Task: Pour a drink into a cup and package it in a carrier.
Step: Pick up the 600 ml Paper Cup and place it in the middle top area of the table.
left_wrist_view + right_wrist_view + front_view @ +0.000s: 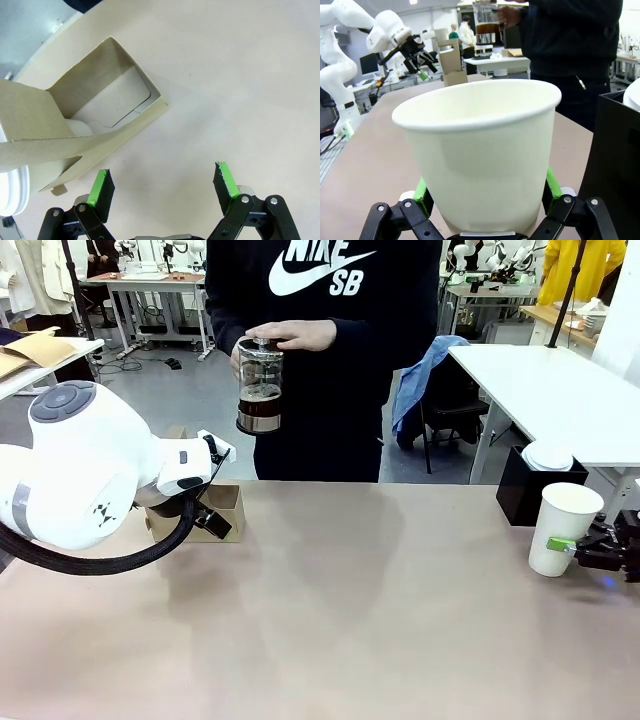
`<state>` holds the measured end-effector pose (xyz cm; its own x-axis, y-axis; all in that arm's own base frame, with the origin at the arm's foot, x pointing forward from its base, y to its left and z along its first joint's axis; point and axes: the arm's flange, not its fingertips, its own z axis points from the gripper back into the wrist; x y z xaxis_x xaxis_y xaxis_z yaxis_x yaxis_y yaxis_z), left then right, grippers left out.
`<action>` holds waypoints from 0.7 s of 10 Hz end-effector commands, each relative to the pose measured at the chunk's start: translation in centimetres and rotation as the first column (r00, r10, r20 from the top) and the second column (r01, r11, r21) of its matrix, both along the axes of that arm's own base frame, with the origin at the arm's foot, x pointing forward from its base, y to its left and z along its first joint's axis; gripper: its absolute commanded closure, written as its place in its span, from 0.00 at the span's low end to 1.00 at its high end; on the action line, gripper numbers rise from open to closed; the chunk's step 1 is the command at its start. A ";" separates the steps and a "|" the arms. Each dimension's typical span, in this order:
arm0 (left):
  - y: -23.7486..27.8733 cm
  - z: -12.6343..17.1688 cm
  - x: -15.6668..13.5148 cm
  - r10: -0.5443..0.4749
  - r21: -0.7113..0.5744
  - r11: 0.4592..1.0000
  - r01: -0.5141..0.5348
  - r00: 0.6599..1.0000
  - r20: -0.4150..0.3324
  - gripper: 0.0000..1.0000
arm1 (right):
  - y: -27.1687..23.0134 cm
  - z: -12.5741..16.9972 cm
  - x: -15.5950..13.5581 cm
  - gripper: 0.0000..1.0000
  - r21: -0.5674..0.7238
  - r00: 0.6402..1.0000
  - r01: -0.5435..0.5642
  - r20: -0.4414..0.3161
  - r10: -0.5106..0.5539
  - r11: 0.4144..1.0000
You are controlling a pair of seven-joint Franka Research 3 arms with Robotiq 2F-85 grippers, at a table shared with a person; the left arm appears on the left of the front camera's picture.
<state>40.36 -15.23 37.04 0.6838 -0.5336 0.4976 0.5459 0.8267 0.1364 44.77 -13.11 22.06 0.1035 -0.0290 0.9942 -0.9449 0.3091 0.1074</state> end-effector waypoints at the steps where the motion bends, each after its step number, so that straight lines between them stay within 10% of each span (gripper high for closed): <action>1: 0.0 0.0 0.0 0.000 -0.001 1.000 0.000 1.000 0.000 0.00 | 0.5 0.1 1.1 0.00 0.011 1.000 0.019 0.010 -0.019 1.000; 2: 0.0 0.0 0.0 0.000 -0.001 1.000 0.000 1.000 0.000 0.00 | 0.3 0.1 1.0 0.20 0.025 1.000 0.000 0.014 0.000 1.000; 7: 0.0 0.0 0.0 0.000 -0.001 1.000 0.000 1.000 0.000 0.00 | 0.0 -0.1 0.4 0.20 0.008 1.000 -0.012 -0.008 0.012 1.000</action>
<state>40.36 -15.23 37.04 0.6838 -0.5336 0.4976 0.5459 0.8267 0.1364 45.13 -13.12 21.92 0.1116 -0.0356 0.9931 -0.9476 0.2971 0.1171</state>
